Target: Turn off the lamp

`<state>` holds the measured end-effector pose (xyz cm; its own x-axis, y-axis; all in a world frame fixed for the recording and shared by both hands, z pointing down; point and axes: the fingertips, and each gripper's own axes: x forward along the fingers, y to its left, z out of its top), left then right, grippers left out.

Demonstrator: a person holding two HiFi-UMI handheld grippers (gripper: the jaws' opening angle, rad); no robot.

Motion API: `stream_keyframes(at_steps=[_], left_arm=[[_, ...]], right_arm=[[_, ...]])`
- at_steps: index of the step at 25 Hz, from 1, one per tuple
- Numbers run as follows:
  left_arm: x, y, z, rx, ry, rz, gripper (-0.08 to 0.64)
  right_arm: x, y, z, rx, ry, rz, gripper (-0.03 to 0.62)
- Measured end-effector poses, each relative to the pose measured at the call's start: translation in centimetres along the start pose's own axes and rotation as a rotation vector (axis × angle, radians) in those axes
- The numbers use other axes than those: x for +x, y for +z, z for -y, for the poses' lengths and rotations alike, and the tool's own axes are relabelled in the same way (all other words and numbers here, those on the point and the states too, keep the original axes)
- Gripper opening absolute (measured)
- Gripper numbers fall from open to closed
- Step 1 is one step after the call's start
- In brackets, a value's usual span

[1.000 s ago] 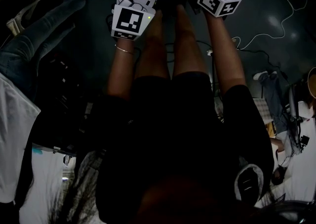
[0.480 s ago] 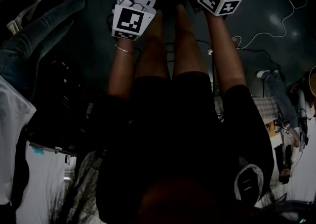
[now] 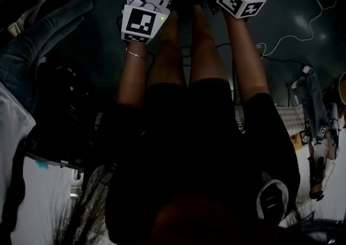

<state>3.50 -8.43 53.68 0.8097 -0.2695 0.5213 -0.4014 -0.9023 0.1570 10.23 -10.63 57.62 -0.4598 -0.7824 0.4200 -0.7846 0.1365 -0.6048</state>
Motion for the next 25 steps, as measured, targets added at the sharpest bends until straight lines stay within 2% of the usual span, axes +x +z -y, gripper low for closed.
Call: stream_keyframes(at_steps=[3, 13, 25], left_arm=[[0.0, 0.0, -0.1, -0.008, 0.001, 0.003, 0.006], [0.1, -0.1, 0.1, -0.015, -0.008, 0.005, 0.006], [-0.7, 0.3, 0.2, -0.016, -0.019, 0.015, 0.006]], right_arm=[[-0.1, 0.6, 0.0, -0.011, -0.019, 0.014, 0.126], [-0.2, 1.2, -0.6, -0.031, -0.001, 0.04, 0.002], [-0.4, 1.3, -2.1, -0.028, 0.029, 0.026, 0.0]])
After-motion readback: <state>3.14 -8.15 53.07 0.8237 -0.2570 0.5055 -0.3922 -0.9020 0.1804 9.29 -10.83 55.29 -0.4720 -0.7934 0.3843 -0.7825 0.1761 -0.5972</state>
